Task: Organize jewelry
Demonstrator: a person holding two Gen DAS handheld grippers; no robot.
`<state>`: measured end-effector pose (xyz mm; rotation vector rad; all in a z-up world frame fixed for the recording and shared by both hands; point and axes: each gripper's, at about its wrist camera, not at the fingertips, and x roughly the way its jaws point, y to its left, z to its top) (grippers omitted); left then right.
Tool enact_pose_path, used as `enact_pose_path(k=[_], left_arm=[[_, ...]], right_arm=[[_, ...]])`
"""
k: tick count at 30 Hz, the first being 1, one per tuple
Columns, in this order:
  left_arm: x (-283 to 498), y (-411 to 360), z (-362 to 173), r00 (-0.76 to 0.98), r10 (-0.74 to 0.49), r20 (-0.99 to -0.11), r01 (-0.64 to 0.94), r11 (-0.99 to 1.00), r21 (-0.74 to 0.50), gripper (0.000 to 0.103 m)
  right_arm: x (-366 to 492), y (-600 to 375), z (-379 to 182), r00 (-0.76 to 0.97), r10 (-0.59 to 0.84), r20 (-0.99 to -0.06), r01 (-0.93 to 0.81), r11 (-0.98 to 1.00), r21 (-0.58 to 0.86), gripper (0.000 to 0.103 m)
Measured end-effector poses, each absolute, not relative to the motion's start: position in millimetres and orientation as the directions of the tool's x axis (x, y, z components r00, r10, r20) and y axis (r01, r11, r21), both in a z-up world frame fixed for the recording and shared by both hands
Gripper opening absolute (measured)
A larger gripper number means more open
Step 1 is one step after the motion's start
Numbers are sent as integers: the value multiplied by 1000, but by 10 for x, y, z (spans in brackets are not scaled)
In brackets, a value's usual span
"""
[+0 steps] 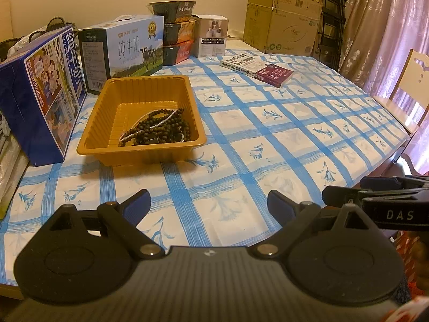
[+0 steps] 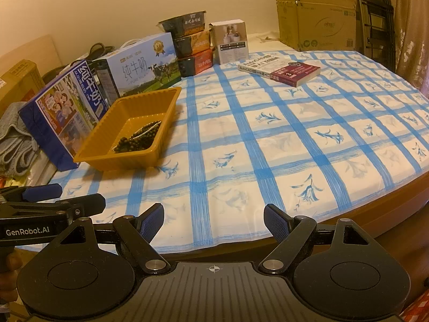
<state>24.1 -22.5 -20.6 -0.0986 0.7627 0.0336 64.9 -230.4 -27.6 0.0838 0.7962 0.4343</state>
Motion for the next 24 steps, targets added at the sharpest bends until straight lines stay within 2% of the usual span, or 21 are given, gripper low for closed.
enact_pose_path(k=[24], left_arm=[[244,-223,-162,727,-8,-687,-65,995,-80,93]], right_arm=[[648,-2293,-261,618,407,-672,-346,909,233,81]])
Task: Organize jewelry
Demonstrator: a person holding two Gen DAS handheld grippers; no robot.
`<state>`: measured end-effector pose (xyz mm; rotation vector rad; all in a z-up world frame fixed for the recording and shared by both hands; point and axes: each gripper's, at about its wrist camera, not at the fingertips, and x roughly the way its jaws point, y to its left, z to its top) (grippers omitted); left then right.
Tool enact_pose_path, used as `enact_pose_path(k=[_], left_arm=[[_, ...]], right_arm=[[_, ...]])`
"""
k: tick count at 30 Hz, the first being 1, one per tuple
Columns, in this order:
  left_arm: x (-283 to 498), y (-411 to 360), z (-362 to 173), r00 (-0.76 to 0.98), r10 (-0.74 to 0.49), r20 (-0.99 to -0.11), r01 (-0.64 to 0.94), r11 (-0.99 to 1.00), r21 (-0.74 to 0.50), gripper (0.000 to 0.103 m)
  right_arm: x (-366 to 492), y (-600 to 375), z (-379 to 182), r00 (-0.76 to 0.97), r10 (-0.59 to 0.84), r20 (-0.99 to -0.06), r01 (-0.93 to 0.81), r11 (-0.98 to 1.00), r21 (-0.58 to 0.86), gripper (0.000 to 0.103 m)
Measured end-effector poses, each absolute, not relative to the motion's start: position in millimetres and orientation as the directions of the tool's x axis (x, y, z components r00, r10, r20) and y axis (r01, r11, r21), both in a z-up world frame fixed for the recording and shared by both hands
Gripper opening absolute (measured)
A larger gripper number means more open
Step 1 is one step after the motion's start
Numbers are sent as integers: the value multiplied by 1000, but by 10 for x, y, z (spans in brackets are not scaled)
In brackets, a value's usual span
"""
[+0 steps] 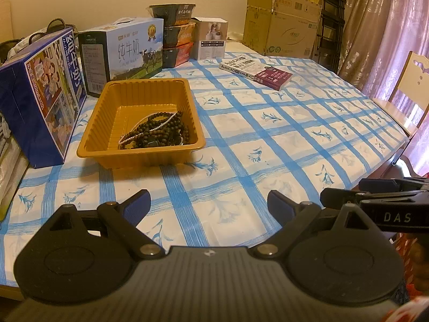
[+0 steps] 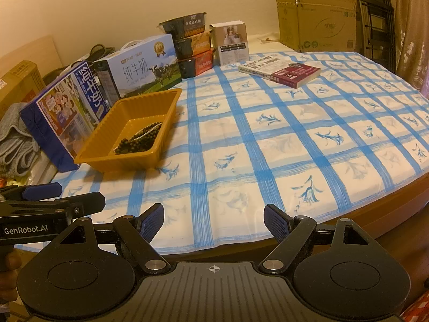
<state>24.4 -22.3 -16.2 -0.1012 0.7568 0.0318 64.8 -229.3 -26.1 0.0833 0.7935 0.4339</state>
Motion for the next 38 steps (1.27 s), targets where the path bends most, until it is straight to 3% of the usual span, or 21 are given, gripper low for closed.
enact_pose_path(k=[38], left_arm=[[280,-264,-89,736,-5,-676,-64,995,-78,93]], right_arm=[[676,-2284,-217,623,409,-667,-346,909,234,81]])
